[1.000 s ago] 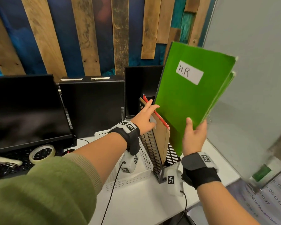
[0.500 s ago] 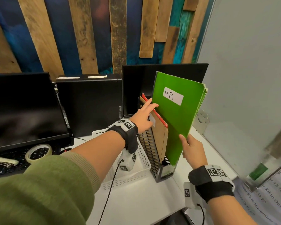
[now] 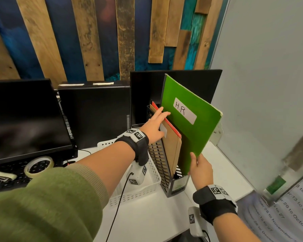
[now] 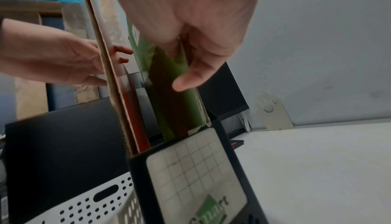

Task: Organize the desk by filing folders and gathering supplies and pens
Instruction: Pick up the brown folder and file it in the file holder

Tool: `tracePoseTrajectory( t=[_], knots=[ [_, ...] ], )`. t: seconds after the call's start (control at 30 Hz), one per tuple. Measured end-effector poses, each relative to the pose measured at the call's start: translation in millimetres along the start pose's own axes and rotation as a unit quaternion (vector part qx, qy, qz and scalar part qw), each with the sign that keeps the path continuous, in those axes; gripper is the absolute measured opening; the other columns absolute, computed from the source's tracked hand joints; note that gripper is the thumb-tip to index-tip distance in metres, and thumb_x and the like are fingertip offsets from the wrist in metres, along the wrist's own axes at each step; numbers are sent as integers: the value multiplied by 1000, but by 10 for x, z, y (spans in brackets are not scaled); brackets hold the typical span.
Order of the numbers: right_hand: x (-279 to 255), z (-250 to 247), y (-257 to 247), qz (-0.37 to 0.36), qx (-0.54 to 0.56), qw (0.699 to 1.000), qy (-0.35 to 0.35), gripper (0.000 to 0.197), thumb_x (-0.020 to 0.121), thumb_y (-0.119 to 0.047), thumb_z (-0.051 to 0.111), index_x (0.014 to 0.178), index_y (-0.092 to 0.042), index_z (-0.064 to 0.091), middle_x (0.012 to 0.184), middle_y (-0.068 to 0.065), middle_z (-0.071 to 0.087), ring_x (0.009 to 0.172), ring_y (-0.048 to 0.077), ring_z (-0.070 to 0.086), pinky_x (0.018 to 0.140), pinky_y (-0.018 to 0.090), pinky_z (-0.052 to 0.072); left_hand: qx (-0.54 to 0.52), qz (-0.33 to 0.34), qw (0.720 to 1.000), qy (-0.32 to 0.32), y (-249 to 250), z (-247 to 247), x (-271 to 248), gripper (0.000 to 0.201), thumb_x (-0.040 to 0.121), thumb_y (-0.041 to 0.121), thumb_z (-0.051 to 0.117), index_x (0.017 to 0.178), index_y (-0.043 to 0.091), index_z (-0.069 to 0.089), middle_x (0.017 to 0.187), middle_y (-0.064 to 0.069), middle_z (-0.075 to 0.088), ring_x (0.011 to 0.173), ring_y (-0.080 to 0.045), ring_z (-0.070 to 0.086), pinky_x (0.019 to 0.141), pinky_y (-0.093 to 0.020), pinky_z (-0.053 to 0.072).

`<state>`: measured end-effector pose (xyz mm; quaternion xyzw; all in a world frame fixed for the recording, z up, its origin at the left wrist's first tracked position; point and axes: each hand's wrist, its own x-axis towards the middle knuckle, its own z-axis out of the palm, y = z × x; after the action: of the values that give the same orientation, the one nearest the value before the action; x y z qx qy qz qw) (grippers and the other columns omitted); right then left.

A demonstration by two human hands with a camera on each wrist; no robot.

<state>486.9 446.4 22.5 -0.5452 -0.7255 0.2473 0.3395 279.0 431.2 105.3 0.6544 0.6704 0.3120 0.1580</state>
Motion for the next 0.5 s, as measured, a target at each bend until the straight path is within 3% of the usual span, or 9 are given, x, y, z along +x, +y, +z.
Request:
tracePoseTrajectory(
  t=[0.1,0.2,0.27,0.33,0.4,0.5],
  knots=[
    [64,28,-38,20,-55,998,-35,31,99,-36,35,81,-13,45,65,-1,48,68,24,53,66,31,41,-1,1,1000,2,9,-5,2,81,83,-3,52,145,37,18,157,13,-3,139,-34,29,95,-39,51],
    [-29,170,13,54,-91,990,-92,29,99,-35,36,86,-11,47,80,4,55,74,22,52,68,30,40,-10,-2,1000,3,31,-12,-13,80,85,-2,51,146,36,16,157,12,-4,141,-30,26,99,-40,48],
    [-122,295,115,38,-96,991,-81,25,97,-32,43,99,-9,52,98,8,57,87,22,53,78,33,46,-9,1,1000,6,40,-28,-22,80,85,-3,51,147,34,16,158,10,-3,141,-27,28,98,-33,49],
    [-164,348,186,29,-55,997,-46,35,93,-31,51,119,-7,50,114,11,54,104,24,51,90,35,46,-3,4,1000,6,35,-47,-25,79,85,-3,51,147,33,16,158,9,-3,140,-26,29,90,-23,49],
    [-125,354,193,36,-15,999,-31,42,93,-28,53,128,-7,47,122,12,54,112,27,50,95,37,44,7,5,1000,7,20,-64,-16,79,85,-4,52,147,31,17,158,8,-3,139,-26,31,86,-19,48],
    [-29,364,196,45,16,998,-44,27,97,-23,47,116,-5,53,110,16,59,96,26,53,80,31,41,11,-2,1000,10,4,-80,-7,77,86,-3,52,147,30,19,158,5,0,141,-26,28,94,-22,44]
  ],
)
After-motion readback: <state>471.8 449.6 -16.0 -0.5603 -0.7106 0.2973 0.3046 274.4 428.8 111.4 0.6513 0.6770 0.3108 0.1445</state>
